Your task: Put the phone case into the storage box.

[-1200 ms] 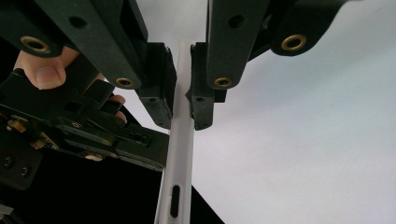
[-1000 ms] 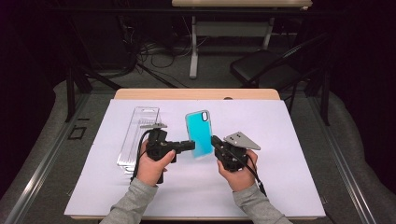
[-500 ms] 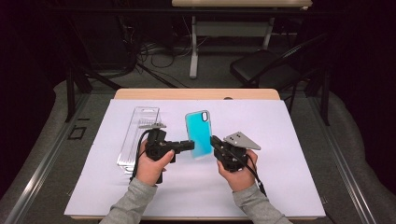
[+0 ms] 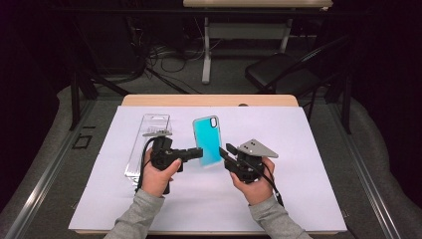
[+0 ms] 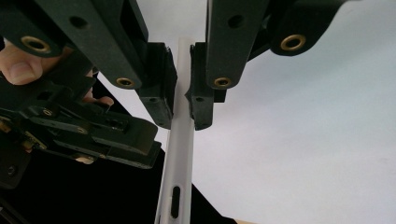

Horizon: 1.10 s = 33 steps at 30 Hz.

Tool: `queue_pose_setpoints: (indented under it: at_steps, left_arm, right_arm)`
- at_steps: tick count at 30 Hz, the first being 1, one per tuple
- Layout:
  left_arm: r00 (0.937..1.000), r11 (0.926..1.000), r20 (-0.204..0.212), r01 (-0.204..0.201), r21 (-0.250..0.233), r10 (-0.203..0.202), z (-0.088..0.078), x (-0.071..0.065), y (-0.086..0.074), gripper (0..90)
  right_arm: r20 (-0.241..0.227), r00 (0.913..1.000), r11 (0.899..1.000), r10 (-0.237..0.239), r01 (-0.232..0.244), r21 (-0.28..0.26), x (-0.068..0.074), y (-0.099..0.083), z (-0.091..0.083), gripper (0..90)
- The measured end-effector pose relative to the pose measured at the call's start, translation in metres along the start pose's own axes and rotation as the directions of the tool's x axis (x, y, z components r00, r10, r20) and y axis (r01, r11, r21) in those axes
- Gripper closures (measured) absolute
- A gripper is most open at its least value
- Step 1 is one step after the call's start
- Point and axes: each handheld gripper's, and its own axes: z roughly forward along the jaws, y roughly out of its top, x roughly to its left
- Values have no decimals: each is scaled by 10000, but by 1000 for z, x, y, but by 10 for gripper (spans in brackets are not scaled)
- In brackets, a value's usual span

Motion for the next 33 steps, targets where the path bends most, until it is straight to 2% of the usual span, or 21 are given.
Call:
queue_pose_setpoints:
  at_steps: [7, 10, 12, 15, 18, 22, 24, 27, 30, 33]
  left_arm:
    - [10000, 9998, -59, 53, -200, -54, -7, 3, 2, 819]
    - [9999, 9997, -85, 55, -228, -57, -9, 3, 2, 819]
    - [10000, 9997, -65, 31, -230, -33, -11, 4, 2, 819]
    - [10000, 9996, -53, -18, -274, 17, -13, 5, 3, 819]
    - [10000, 9995, -44, -33, -311, 31, -15, 5, 3, 819]
    - [10000, 9995, -34, -76, -323, 75, -18, 6, 4, 819]
    - [9999, 9994, -37, -98, -327, 97, -19, 6, 4, 819]
    - [9999, 9994, -43, -126, -311, 125, -21, 6, 4, 819]
    - [9999, 9993, -39, -138, -344, 137, -23, 6, 4, 819]
    - [9999, 9991, -39, -156, -383, 155, -25, 6, 4, 819]
  right_arm:
    - [-131, 9995, 9989, -294, 298, 369, -1, 3, 4, 557]
    - [-503, 9987, 9972, 58, -20, 752, -4, 4, 6, 511]
    - [-671, 9977, 9955, 1, 63, 951, -5, 4, 7, 481]
    - [-590, 9979, 9945, -273, 331, 996, -6, 4, 8, 436]
    - [-957, 9949, 9955, -312, 394, 856, -6, 3, 10, 393]
    - [-979, 9938, 9944, -532, 617, 864, -5, 3, 10, 423]
    - [-946, 9943, 9948, -500, 581, 841, -6, 4, 9, 448]
    - [-1137, 9932, 9949, -244, 352, 945, -9, 5, 9, 479]
    - [-1074, 9941, 9949, -157, 262, 974, -12, 5, 8, 498]
    - [-1030, 9943, 9941, -259, 365, 1018, -14, 6, 8, 490]
